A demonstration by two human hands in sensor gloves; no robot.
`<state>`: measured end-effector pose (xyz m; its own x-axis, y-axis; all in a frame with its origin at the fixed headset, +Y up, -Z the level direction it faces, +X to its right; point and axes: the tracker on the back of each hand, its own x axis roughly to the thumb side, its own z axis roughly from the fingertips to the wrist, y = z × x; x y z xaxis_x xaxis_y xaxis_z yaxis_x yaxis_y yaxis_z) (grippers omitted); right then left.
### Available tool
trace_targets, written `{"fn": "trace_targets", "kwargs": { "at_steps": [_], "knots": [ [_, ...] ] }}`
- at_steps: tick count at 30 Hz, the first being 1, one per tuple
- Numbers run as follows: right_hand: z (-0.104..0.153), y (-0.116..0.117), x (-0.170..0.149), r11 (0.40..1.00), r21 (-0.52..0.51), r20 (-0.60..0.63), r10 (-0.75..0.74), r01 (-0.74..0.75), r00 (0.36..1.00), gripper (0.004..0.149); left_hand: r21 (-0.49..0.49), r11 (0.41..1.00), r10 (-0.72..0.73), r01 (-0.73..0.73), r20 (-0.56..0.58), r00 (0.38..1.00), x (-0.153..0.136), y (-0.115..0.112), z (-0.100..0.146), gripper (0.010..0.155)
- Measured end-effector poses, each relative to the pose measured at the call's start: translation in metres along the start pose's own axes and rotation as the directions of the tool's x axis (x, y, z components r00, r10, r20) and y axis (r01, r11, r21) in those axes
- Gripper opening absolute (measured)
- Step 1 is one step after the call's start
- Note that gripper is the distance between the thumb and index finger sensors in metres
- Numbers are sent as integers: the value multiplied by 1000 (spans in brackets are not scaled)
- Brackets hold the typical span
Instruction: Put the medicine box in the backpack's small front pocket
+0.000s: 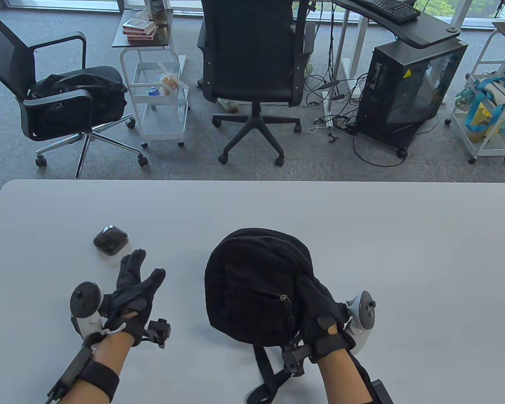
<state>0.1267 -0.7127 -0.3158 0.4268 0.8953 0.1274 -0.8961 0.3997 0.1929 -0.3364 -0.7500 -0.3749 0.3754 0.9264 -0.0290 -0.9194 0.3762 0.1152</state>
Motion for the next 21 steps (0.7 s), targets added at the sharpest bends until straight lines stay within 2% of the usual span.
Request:
{"fn": "trace_targets", "kwargs": {
  "at_steps": [3,5,7,9,11,14,17,21],
  "knots": [
    [-1,1,0,1000,2,-10,-3,3,1000,57,74,980,-177,183,-77,981,-12,24,-30,92],
    [-1,2,-1,1000,10,-14,6,-6,1000,57,68,940,-323,335,-149,935,-16,36,-50,92],
    [-2,3,-1,1000,18,-17,15,-15,1000,58,106,918,-348,382,-245,905,-19,37,-64,92],
    [-2,3,-1,999,33,-22,34,-33,999,58,43,921,-364,387,-259,895,-23,38,-83,94],
    [-2,4,-2,999,32,-23,41,-41,999,58,52,873,-448,486,-312,838,-27,40,-98,95],
    [-1,4,-2,999,36,-25,40,-39,999,58,-25,842,-504,540,-393,769,-37,40,-117,98],
    [0,6,-2,998,46,-21,44,-43,999,58,-100,814,-549,572,-453,702,-51,41,-129,101],
    [0,12,-2,994,87,-25,73,-71,997,58,-135,810,-557,571,-483,676,-60,41,-135,99]
  ]
}}
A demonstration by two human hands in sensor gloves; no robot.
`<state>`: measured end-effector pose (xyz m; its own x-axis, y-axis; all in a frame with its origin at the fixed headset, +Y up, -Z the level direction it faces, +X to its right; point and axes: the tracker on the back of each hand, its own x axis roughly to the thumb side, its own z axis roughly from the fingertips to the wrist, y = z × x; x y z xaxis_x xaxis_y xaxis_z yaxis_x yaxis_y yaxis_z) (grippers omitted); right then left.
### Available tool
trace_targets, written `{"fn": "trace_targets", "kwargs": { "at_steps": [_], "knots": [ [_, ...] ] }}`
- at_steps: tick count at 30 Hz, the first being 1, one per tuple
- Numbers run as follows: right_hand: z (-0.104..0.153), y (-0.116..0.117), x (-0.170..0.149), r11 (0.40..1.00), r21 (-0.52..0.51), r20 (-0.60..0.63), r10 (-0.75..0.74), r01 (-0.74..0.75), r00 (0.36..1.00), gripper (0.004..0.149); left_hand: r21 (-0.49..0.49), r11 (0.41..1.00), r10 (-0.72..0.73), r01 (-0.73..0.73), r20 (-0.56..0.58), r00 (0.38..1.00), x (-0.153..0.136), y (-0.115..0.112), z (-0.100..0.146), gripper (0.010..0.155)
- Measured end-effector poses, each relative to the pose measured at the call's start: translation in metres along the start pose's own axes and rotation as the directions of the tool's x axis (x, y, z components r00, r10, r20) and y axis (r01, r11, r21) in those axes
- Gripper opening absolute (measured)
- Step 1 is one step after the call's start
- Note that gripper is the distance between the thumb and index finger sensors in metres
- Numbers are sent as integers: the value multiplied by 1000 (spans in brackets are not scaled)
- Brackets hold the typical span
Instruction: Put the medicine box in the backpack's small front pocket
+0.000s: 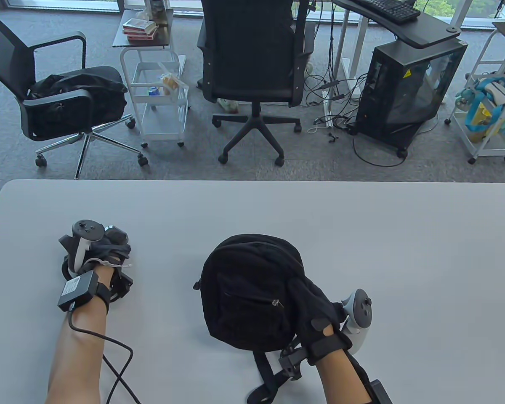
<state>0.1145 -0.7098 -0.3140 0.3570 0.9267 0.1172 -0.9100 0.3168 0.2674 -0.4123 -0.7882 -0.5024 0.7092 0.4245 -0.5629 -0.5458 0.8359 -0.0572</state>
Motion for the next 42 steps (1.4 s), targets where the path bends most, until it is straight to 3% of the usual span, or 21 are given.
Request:
{"fn": "trace_targets", "kwargs": {
  "at_steps": [3,12,16,18,22,26,28,34,37,42],
  "knots": [
    [1,3,-3,1000,7,-16,9,-9,1000,58,23,1000,-2,1,31,1000,5,2,-1,94],
    [2,3,-3,999,-20,-14,32,-32,999,58,113,969,-227,220,49,973,25,7,13,102],
    [3,1,-3,999,-42,-12,34,-35,999,58,13,962,-272,272,35,962,26,7,20,101],
    [3,0,-3,998,-50,-15,32,-32,999,58,-96,963,-250,252,30,968,26,8,24,98],
    [4,0,-2,998,-62,-13,29,-30,999,58,-12,981,-192,193,80,978,25,18,38,79],
    [5,0,-4,998,-68,-19,-9,8,1000,58,-28,996,-75,80,140,987,21,22,56,70],
    [6,1,-5,997,-74,-21,-34,32,999,58,-76,997,18,-6,163,986,18,23,67,71],
    [8,1,-5,995,-101,-17,-9,8,1000,58,-65,986,166,-154,278,946,24,34,113,76],
    [10,2,-6,993,-122,-21,-10,7,1000,58,-127,945,327,-301,343,881,32,33,145,78],
    [12,2,-7,991,-135,-20,5,-7,1000,57,-148,934,354,-326,527,773,58,23,208,78]
  ]
}}
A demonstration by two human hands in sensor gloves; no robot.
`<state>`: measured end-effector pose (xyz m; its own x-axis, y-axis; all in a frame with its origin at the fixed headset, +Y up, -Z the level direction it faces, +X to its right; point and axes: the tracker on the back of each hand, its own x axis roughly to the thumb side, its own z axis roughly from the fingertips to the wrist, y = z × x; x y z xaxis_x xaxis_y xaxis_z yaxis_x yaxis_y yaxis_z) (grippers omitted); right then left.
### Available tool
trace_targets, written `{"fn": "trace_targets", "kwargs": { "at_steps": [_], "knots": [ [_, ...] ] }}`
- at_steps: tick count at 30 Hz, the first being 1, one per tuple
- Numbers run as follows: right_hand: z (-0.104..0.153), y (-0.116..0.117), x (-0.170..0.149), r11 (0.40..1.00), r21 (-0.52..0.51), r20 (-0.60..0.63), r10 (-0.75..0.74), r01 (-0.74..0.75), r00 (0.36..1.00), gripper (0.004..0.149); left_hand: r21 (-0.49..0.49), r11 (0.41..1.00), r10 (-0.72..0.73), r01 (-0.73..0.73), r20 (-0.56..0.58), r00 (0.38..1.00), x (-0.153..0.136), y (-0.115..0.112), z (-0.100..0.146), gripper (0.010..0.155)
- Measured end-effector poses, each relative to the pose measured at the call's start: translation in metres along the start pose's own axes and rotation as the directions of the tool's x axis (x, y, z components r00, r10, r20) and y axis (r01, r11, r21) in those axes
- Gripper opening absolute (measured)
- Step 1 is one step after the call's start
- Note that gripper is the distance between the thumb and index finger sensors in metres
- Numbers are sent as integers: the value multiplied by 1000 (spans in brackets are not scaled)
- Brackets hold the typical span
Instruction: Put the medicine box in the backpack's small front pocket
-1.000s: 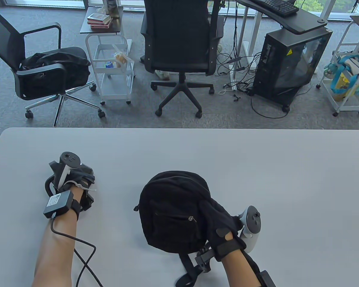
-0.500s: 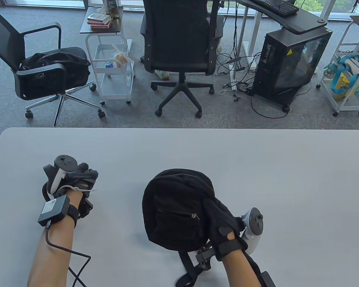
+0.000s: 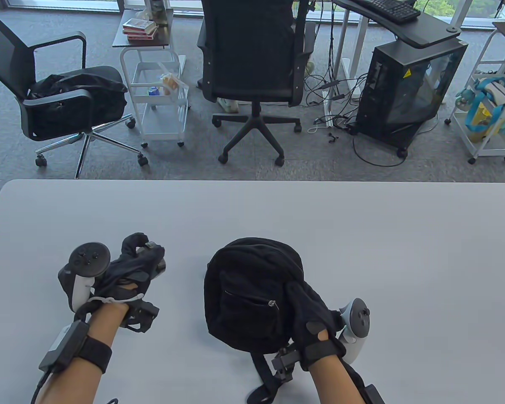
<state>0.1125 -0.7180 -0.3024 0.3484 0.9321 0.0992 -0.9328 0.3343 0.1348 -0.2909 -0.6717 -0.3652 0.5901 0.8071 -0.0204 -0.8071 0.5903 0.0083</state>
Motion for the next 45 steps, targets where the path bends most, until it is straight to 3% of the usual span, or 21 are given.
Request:
{"fn": "trace_targets", "kwargs": {
  "at_steps": [4,8,11,17,24,28,37,45],
  "knots": [
    [1,4,0,1000,16,5,17,-17,1000,57,-35,996,89,-85,133,987,34,-24,29,75],
    [3,10,0,996,42,22,78,-78,997,57,17,994,104,-113,271,957,62,-46,57,75],
    [5,15,-2,990,61,28,129,-131,991,57,11,989,138,-149,312,940,68,-60,70,77],
    [7,23,-13,987,69,-20,147,-145,989,57,-12,997,72,-72,337,939,69,-74,88,78],
    [12,36,-25,996,43,-78,82,-79,994,57,122,991,-91,49,365,926,66,-80,90,78],
    [13,38,-26,995,51,-77,86,-82,993,57,172,985,-85,18,391,916,66,-75,90,78],
    [15,39,-27,997,32,-87,73,-70,994,56,183,978,-174,103,431,886,66,-83,86,79],
    [15,27,-23,997,-74,-105,21,-29,994,54,128,975,-221,181,536,815,70,-89,86,76]
  ]
}}
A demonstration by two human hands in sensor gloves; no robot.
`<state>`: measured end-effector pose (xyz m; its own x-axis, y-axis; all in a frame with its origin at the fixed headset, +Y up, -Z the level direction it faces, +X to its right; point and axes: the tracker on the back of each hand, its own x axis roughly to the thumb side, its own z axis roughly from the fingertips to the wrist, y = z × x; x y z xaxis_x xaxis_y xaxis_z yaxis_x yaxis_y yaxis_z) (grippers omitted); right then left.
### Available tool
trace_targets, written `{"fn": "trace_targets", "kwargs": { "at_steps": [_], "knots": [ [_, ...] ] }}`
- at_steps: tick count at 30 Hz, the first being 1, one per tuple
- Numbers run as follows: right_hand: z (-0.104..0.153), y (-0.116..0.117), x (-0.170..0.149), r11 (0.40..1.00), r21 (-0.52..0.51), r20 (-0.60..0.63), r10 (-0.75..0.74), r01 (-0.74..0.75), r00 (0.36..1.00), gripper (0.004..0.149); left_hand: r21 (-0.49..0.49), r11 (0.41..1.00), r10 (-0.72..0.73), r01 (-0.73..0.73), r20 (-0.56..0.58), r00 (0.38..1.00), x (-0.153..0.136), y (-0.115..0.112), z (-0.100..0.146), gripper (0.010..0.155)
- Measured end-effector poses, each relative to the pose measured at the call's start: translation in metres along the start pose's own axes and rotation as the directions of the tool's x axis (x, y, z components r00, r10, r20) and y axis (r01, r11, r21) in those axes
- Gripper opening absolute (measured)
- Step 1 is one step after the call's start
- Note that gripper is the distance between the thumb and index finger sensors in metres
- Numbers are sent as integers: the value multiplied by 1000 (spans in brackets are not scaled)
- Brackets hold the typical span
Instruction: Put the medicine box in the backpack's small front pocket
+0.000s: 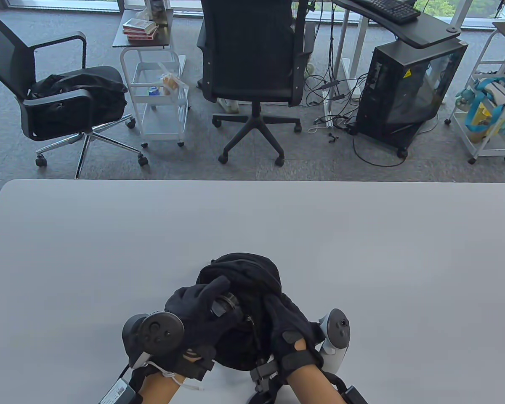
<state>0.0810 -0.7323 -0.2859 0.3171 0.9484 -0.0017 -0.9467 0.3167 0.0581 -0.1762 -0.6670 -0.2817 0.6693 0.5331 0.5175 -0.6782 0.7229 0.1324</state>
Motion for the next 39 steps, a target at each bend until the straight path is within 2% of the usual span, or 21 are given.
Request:
{"fn": "trace_targets", "kwargs": {
  "at_steps": [2,3,4,5,8,12,15,18,20,22,24,26,28,31,33,35,37,39],
  "knots": [
    [0,-5,0,999,-13,-14,-41,41,999,54,-64,997,46,-41,86,995,-1,0,-3,82],
    [-1,-8,1,997,-31,-20,-65,64,998,54,-143,989,49,-36,92,995,-1,-1,-4,90],
    [-1,-9,1,996,-36,-24,-79,78,997,54,-183,983,38,-20,95,995,-1,-1,-4,98],
    [-2,-10,1,995,-37,-34,-93,92,995,53,-190,981,-13,35,116,993,1,-2,-4,100],
    [-1,-9,-1,995,-7,-70,-97,97,993,54,-131,977,-148,169,151,977,6,-1,-3,96],
    [-3,-10,0,997,12,-62,-81,81,995,55,-93,996,13,0,143,990,1,5,-3,73],
    [-3,-10,1,998,21,-50,-57,58,997,55,-81,997,11,1,145,989,0,8,-3,63],
    [-2,-5,1,997,41,-48,-68,70,997,55,-75,997,11,2,161,987,2,5,-3,44],
    [0,-4,3,1000,21,-20,-12,12,1000,54,-79,997,14,-5,117,993,2,4,-2,43],
    [-2,-6,6,1000,10,12,-5,5,1000,54,-40,999,33,-30,81,996,-1,6,0,47],
    [-2,-11,9,999,-39,50,-5,7,999,54,38,993,108,-108,20,994,-5,10,3,62],
    [-2,-13,11,998,-62,77,21,-16,997,54,69,984,167,-167,2,986,-5,13,5,71],
    [-1,-12,13,997,-64,95,50,-44,994,55,92,993,69,-68,-7,998,3,17,5,58],
    [1,-5,13,994,-51,125,98,-92,987,56,42,999,26,-27,24,999,13,13,6,51],
    [1,1,12,993,-21,140,114,-112,984,56,-70,994,77,-78,-22,997,15,3,5,58],
    [3,7,11,994,23,142,105,-109,984,56,-109,991,77,-81,-37,996,16,-5,7,72],
    [5,13,10,984,14,174,171,-176,970,56,-136,991,5,-13,-58,998,18,-7,6,77],
    [6,19,8,972,19,190,225,-233,956,56,-178,980,-104,87,-85,991,21,-8,7,73]
  ]
}}
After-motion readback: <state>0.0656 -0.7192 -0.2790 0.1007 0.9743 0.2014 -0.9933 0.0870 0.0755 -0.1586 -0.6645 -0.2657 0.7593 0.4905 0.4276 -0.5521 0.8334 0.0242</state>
